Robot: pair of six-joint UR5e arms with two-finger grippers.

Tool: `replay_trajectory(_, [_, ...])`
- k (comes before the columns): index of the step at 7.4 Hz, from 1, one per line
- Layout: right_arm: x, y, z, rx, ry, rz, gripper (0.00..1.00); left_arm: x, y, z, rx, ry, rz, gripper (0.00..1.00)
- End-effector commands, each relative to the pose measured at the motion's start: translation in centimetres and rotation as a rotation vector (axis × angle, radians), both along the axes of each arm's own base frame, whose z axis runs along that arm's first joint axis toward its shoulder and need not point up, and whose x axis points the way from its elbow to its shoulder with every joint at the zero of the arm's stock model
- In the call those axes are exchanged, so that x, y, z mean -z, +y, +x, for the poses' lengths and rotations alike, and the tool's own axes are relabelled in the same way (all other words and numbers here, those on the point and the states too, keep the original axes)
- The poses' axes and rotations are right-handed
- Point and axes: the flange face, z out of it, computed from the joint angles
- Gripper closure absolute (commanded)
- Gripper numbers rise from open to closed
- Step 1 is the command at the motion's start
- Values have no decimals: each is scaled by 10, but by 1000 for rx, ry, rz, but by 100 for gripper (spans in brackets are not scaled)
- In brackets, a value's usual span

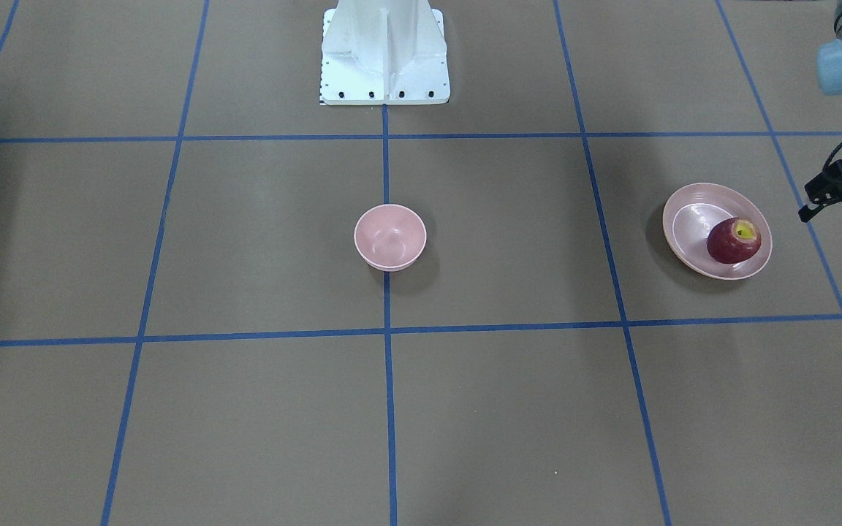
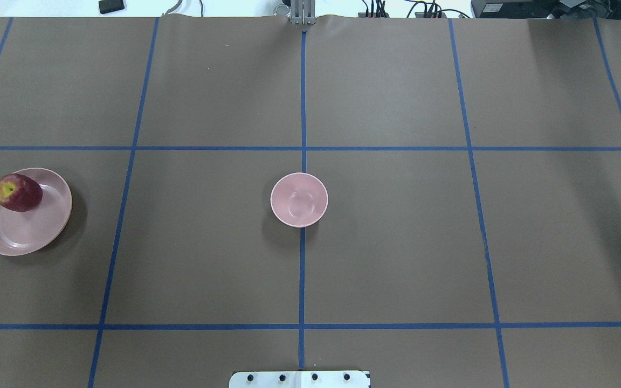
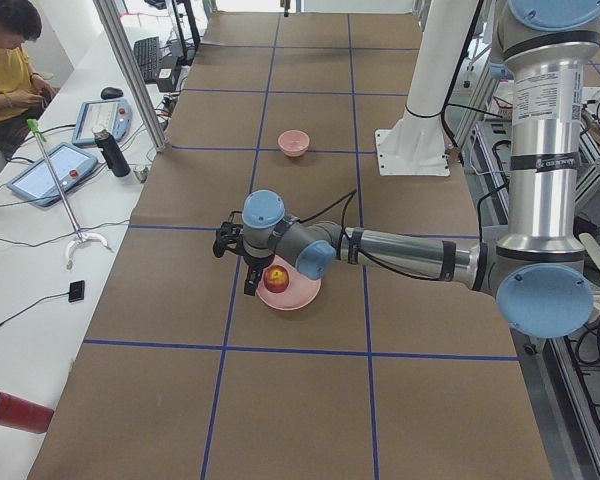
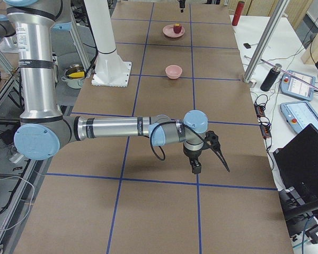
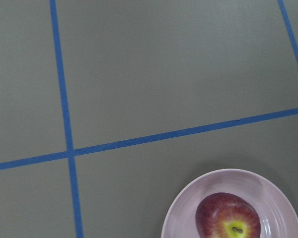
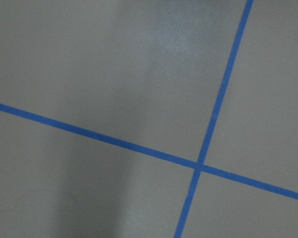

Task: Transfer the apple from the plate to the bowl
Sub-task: 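Lower the left gripper onto the red apple on the pink plate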

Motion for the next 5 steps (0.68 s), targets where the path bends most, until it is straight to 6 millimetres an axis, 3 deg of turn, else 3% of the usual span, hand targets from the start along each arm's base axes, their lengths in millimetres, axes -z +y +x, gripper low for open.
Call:
replay_trajectory(1, [-23, 19, 7, -3, 7, -36, 0, 1, 8, 55, -45, -39, 5, 1])
replay_trajectory(5, [-31, 29, 13, -17, 8, -56, 0, -5, 21, 105, -100, -91, 30, 1])
